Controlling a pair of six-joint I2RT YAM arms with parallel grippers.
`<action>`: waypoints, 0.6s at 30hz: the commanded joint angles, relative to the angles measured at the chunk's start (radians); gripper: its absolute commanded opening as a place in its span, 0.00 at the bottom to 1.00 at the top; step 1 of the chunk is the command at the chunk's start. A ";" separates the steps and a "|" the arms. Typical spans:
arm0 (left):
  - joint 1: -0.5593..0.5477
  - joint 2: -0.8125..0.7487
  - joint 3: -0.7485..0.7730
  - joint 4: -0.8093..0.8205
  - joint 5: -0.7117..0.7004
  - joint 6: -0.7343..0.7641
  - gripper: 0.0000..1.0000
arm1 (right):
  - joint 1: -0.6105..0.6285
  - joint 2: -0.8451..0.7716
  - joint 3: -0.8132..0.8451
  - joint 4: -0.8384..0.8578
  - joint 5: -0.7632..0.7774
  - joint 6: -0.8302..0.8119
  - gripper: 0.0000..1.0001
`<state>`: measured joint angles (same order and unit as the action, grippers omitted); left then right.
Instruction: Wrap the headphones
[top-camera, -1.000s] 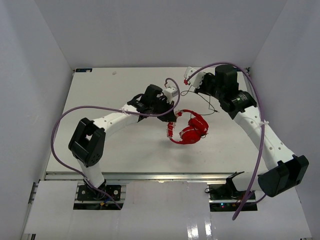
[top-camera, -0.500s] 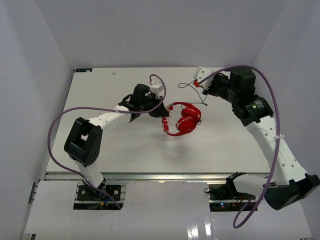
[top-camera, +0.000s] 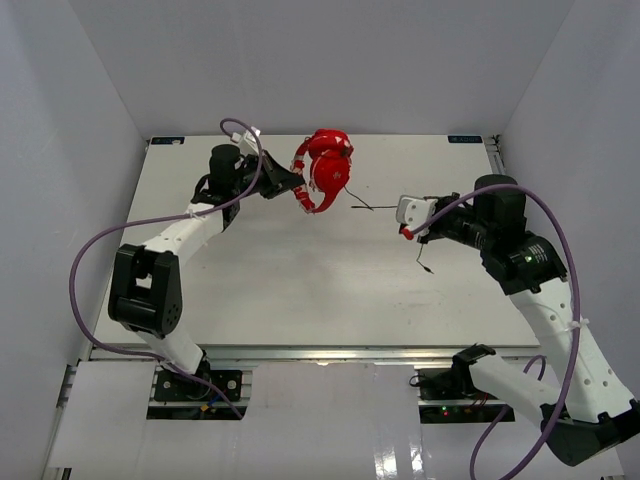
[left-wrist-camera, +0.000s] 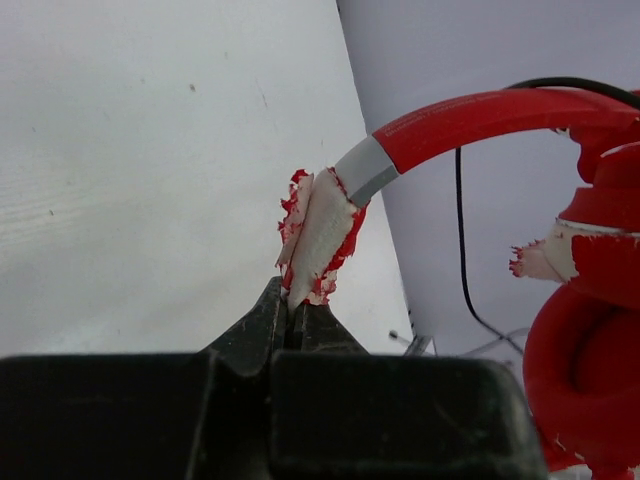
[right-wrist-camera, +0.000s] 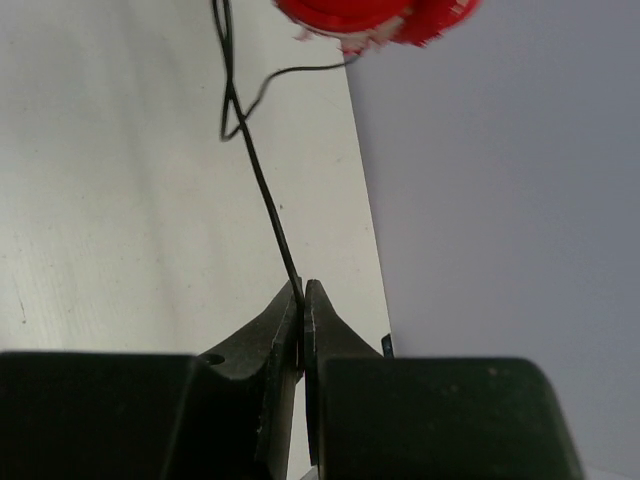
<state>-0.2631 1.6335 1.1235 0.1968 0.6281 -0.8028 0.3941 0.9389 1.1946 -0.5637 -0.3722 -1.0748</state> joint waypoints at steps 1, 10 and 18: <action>-0.009 0.036 0.171 -0.096 -0.130 -0.141 0.00 | 0.096 -0.010 0.031 -0.053 -0.048 -0.136 0.08; -0.149 0.322 0.628 -0.508 -0.371 0.032 0.00 | 0.378 0.174 0.176 0.005 0.239 -0.258 0.08; -0.225 0.408 0.629 -0.606 -0.321 0.318 0.00 | 0.379 0.277 0.269 0.208 0.433 -0.272 0.08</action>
<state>-0.4626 2.0724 1.7493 -0.3622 0.2726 -0.6540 0.7727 1.2019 1.3934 -0.4987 -0.0616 -1.3171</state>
